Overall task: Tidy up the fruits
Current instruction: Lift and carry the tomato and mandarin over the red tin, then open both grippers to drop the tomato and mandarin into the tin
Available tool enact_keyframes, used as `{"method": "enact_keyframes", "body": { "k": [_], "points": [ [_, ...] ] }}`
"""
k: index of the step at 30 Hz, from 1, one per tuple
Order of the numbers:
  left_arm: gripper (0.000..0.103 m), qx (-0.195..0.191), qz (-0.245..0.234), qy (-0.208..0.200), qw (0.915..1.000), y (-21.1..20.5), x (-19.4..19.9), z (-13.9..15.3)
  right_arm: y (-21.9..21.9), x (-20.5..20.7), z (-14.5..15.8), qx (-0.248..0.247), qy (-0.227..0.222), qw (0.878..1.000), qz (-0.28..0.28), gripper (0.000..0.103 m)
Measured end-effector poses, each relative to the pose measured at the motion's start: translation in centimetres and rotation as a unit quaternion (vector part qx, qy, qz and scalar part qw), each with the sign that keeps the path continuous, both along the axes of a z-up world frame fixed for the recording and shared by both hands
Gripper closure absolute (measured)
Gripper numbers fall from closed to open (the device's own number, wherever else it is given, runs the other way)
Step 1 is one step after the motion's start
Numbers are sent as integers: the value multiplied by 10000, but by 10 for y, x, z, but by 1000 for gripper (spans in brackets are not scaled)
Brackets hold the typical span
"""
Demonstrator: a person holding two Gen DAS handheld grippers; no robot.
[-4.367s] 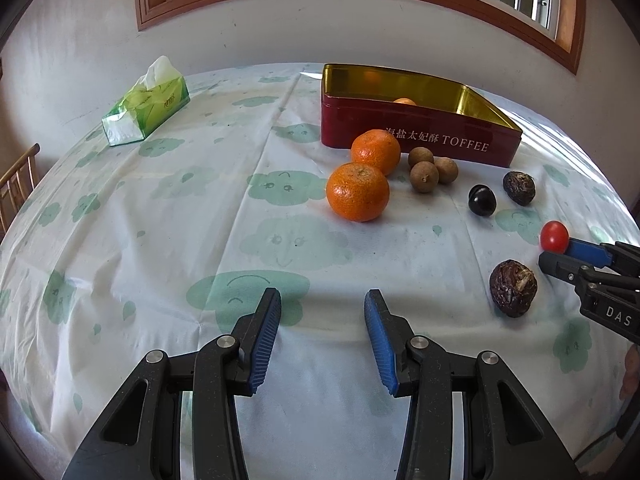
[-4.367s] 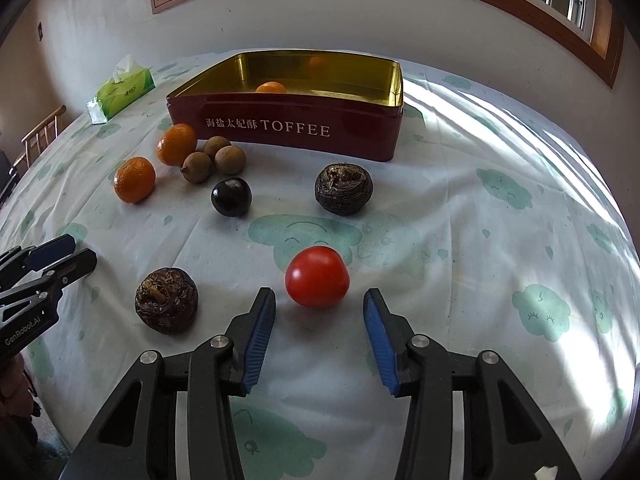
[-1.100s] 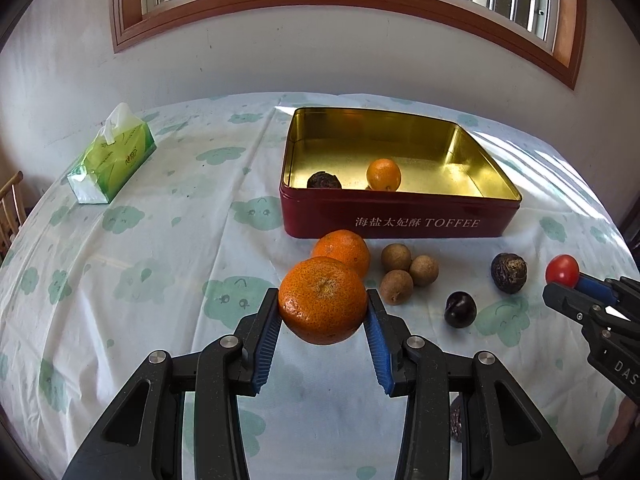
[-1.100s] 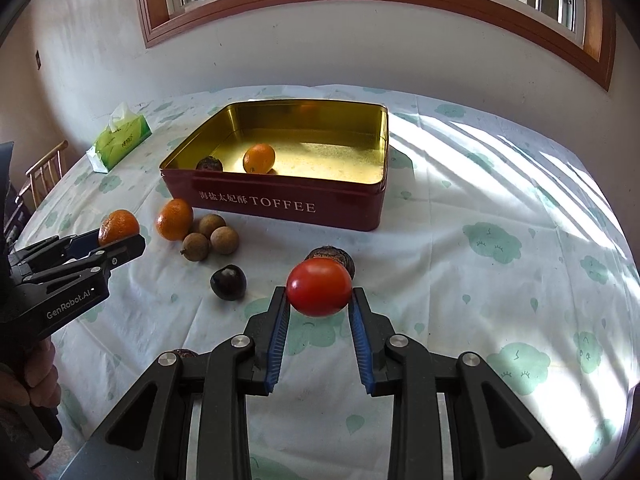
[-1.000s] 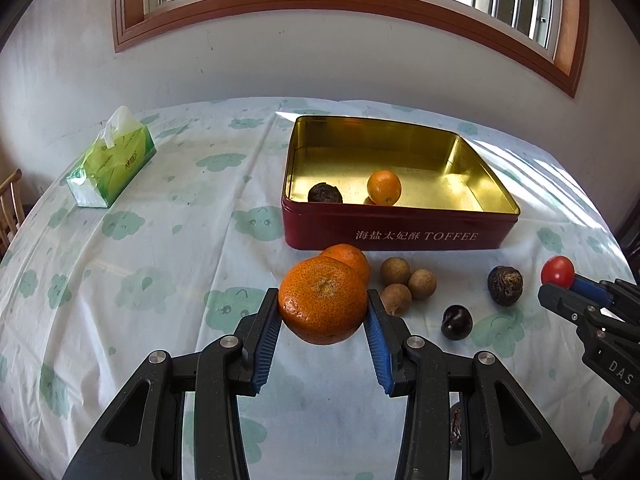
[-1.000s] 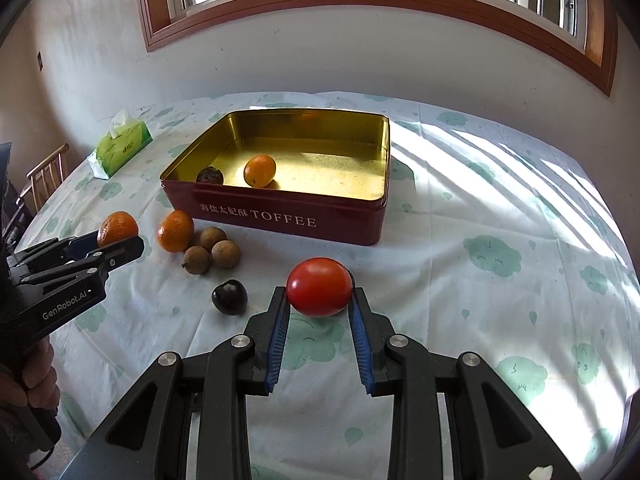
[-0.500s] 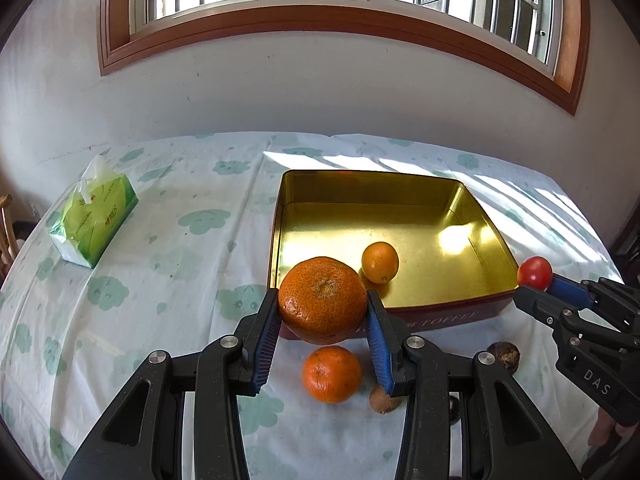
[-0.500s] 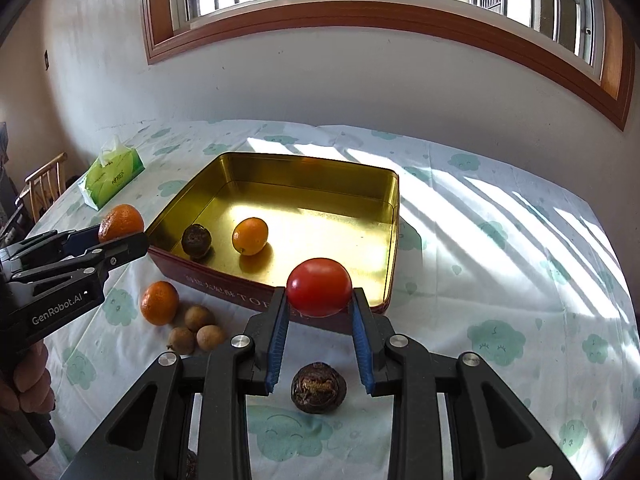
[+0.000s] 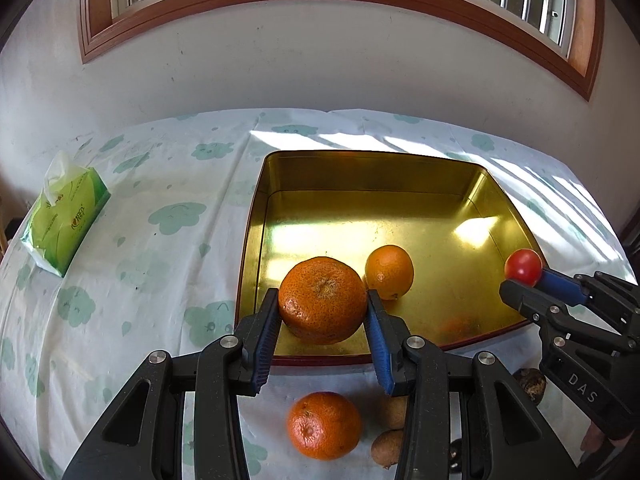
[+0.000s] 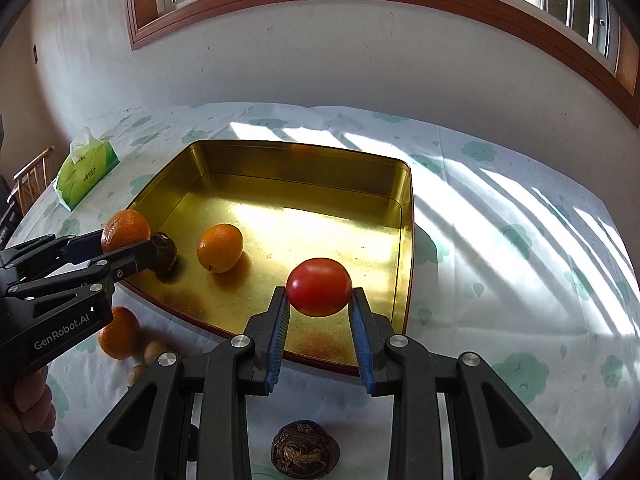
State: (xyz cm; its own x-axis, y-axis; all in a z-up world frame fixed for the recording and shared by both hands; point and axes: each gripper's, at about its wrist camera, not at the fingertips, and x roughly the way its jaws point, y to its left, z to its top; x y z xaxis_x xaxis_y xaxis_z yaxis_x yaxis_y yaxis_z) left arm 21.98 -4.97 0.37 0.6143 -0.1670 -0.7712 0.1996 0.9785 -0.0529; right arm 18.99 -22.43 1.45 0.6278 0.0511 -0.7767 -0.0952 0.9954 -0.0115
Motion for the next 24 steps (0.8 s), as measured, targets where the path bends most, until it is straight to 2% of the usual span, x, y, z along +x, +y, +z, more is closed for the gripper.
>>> {"method": "enact_keyframes", "body": {
  "k": [6,24],
  "points": [
    [61,135,-3,65,9999,-4,6,-8,0,7,-7,-32,54,10000,-35,75],
    [60,146,62,65,9999,-4,9,-13,-1,8,-10,5,47,9999,-120,73]
  ]
}}
